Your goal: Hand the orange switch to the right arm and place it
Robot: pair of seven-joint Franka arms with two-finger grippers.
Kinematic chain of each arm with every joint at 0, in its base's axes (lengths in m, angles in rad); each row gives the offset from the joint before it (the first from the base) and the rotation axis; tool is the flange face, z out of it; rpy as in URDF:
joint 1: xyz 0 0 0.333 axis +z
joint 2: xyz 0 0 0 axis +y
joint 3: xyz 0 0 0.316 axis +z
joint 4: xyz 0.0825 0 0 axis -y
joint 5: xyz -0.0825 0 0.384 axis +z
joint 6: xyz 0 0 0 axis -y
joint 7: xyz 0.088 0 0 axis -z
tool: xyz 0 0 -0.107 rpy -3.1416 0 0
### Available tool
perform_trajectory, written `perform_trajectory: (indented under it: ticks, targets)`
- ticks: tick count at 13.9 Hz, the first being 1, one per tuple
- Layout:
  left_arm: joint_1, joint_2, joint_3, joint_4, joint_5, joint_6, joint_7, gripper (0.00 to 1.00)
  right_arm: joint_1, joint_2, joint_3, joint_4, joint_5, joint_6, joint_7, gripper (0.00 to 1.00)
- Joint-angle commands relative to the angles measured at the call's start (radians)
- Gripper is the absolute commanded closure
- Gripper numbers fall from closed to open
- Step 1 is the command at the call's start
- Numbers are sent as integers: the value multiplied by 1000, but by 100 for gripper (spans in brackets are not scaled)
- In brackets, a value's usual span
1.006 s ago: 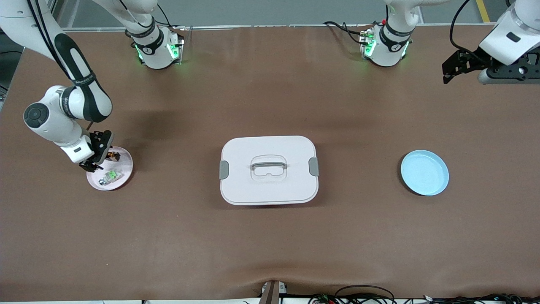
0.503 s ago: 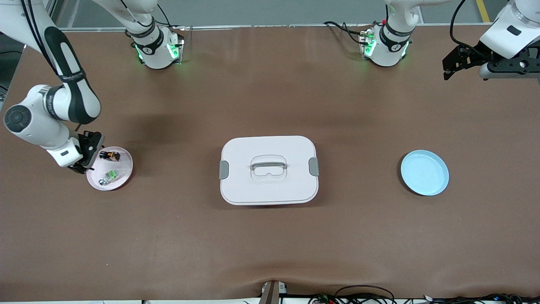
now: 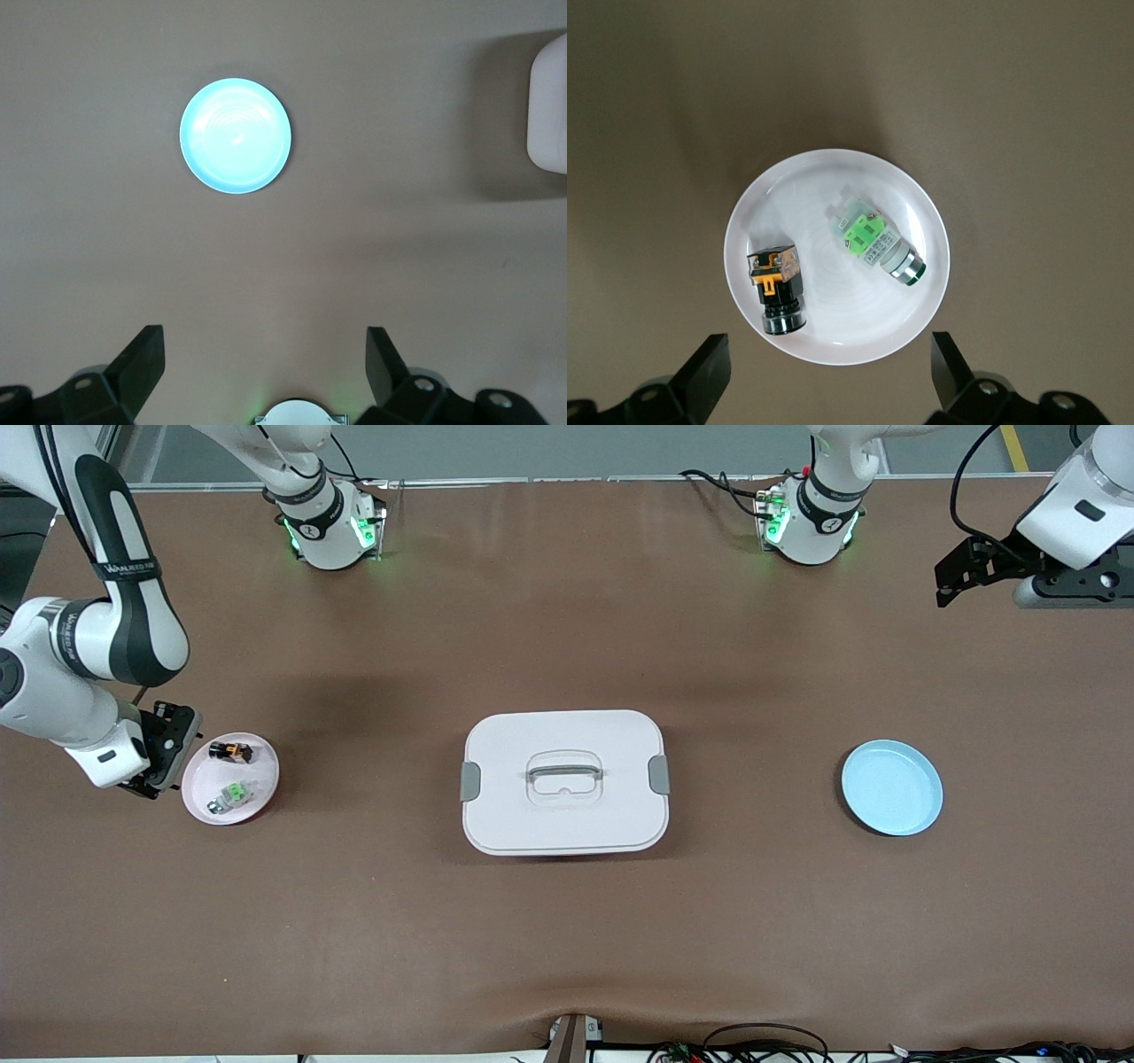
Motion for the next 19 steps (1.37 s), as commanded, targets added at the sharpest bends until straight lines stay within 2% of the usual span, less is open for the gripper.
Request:
perform_trajectory:
  ticks: [1, 7, 10, 15, 19]
  targets:
    - [2, 57, -1, 73, -6, -5, -40, 0, 2, 2, 4, 67, -1, -96, 123, 0]
    - [2, 112, -1, 125, -3, -4, -54, 0, 58, -3, 3, 200, 2, -334, 462, 0]
    - [-1, 132, -2, 148, -10, 2, -54, 0, 65, -11, 4, 208, 2, -354, 615, 0]
    - [-1, 120, -10, 125, -12, 2, -44, 0, 65, -32, 12, 219, 4, -357, 968, 0]
    - [7, 108, -10, 125, -12, 2, -43, 0, 64, -38, 13, 228, 4, -358, 1100, 0]
